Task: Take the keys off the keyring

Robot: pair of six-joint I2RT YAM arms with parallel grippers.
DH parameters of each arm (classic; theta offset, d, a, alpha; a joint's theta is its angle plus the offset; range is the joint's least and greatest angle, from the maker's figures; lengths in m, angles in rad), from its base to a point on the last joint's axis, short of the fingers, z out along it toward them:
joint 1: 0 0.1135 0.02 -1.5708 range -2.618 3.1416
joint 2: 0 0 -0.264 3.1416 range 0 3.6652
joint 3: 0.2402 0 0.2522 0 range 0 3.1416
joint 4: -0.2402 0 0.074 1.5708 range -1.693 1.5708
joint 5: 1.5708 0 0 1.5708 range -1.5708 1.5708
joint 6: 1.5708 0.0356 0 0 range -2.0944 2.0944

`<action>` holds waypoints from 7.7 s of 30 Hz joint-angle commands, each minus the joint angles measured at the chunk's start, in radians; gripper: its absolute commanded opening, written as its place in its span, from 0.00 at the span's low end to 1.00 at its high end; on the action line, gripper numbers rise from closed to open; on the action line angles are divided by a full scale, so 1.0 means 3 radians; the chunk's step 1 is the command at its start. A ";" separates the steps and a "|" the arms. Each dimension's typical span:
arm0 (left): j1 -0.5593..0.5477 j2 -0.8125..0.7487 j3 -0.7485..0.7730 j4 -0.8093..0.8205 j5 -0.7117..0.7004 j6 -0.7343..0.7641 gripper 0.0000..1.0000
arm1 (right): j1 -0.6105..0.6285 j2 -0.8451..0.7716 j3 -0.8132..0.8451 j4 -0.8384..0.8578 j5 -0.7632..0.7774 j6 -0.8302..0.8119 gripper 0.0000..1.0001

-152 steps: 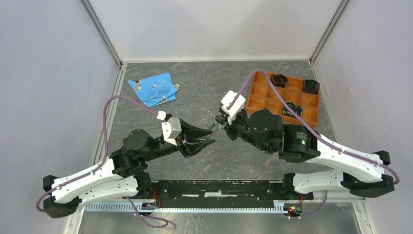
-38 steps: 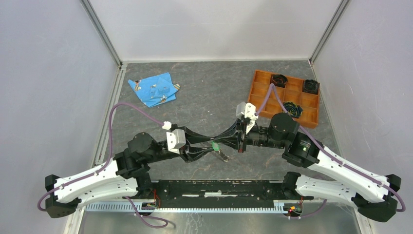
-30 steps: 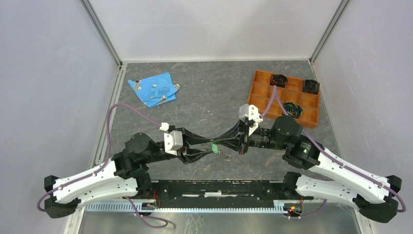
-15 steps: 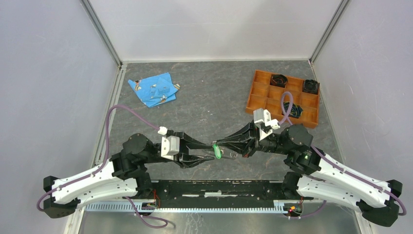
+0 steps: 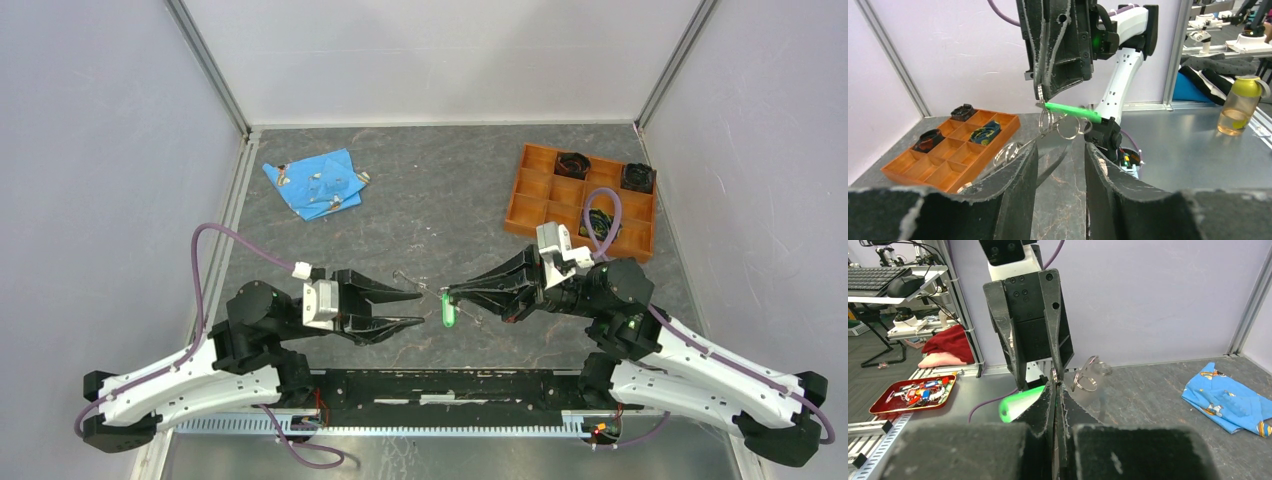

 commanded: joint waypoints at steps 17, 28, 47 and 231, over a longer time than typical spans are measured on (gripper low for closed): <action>-0.0024 0.0254 0.0170 0.0208 -0.0273 -0.0159 0.47 | -0.0001 0.0049 0.0024 0.0173 -0.0159 -0.0062 0.01; -0.0024 0.0376 0.0197 0.0283 -0.0253 -0.0202 0.46 | -0.0001 0.0069 0.0017 0.0123 -0.0141 -0.0130 0.01; -0.0023 0.0456 0.0146 0.0397 -0.0301 -0.0266 0.22 | 0.0007 0.0102 0.0001 0.0027 -0.0054 -0.0223 0.01; -0.0026 0.0728 0.0053 0.0061 -0.0423 -0.0086 0.35 | 0.0012 0.0034 0.0665 -0.1920 0.0011 -0.1624 0.01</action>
